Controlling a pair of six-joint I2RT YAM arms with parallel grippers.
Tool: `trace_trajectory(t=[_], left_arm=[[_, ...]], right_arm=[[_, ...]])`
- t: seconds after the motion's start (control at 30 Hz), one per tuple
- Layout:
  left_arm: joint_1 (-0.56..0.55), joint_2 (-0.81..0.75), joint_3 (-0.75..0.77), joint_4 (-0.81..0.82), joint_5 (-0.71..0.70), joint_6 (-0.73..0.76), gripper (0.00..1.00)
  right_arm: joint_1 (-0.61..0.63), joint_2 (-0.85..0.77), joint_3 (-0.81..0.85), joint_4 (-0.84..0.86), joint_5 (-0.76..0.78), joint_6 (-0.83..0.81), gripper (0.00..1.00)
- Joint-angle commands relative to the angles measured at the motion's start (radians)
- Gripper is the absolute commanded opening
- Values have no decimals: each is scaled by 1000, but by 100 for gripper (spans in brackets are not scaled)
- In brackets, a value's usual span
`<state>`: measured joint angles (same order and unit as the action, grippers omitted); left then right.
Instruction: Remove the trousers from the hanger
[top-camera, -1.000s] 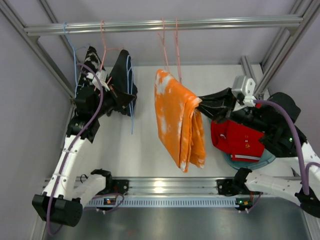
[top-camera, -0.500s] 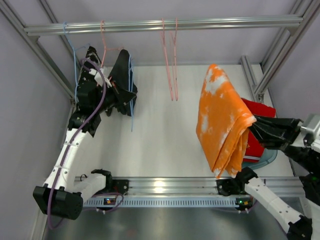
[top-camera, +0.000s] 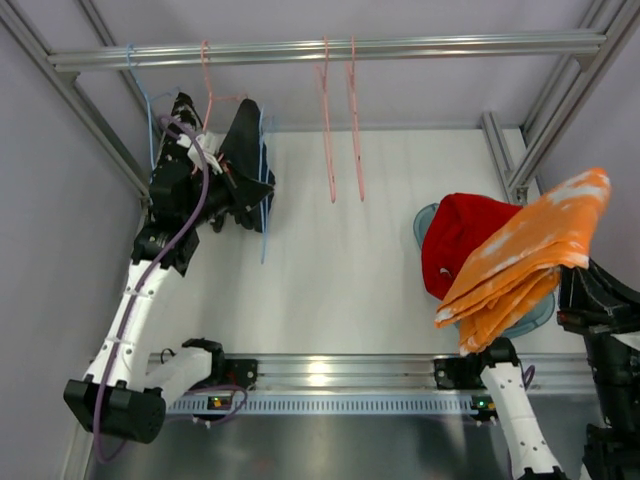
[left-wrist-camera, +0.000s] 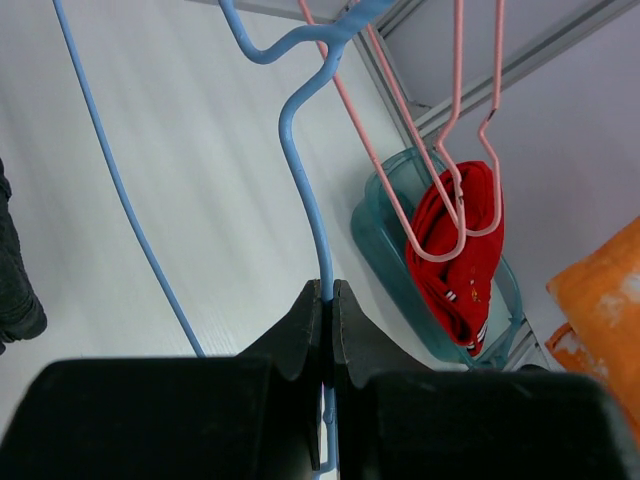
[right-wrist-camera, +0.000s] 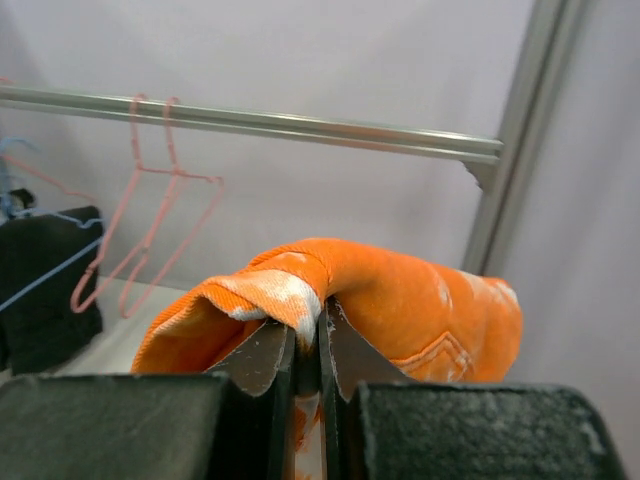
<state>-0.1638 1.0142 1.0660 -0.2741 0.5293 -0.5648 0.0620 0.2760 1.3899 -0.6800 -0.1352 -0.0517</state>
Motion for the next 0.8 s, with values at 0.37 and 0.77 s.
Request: trace_trajectory(t=[0.37,0.77], left_arm=[[-5,-175,23,32,46,88,0],[-5,-241,43,6,106,72,0]], right_arm=[[-159,-31,-106,-36,299,-140,0],[-159,100,-641,419,141,-249,0]])
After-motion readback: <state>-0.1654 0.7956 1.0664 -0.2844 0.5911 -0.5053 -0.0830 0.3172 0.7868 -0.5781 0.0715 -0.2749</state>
